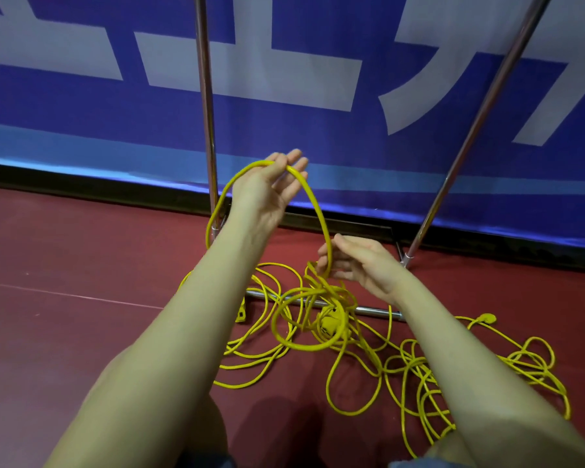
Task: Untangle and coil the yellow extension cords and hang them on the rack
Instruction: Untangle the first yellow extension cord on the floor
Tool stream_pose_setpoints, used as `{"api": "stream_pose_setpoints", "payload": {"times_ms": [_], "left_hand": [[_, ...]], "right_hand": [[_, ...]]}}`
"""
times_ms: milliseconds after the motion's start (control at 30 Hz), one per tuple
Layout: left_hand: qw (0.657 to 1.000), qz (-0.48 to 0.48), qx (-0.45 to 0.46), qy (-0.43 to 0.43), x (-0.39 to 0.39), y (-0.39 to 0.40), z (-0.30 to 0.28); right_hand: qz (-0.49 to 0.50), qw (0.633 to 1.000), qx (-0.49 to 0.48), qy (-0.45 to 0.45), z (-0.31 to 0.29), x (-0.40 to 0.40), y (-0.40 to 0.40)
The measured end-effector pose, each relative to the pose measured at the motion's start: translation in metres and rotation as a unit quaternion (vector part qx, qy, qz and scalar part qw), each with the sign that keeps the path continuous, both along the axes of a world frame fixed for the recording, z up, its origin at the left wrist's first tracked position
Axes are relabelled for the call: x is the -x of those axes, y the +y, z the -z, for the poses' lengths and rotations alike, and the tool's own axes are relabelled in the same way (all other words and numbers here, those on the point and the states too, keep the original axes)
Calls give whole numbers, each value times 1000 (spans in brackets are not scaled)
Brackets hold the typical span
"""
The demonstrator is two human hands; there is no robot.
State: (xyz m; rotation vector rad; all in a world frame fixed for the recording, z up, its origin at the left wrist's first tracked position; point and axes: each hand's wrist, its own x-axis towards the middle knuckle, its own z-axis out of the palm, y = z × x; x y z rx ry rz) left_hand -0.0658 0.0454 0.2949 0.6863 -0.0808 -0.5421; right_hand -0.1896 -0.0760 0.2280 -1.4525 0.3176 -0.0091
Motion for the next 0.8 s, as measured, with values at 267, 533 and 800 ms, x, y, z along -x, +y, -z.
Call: {"api": "stream_pose_setpoints", "payload": {"times_ms": [267,533,800], "left_hand": [[992,70,-97,-45,12,-2,13],[996,59,-44,-40,17,-3,4],[1000,-18,-3,23,9,-1,4]], "right_hand": [[60,997,22,-50,-5,1,-3],[14,996,-24,-84,-17,1,0],[-16,998,48,-39,-4,3,-5]]}}
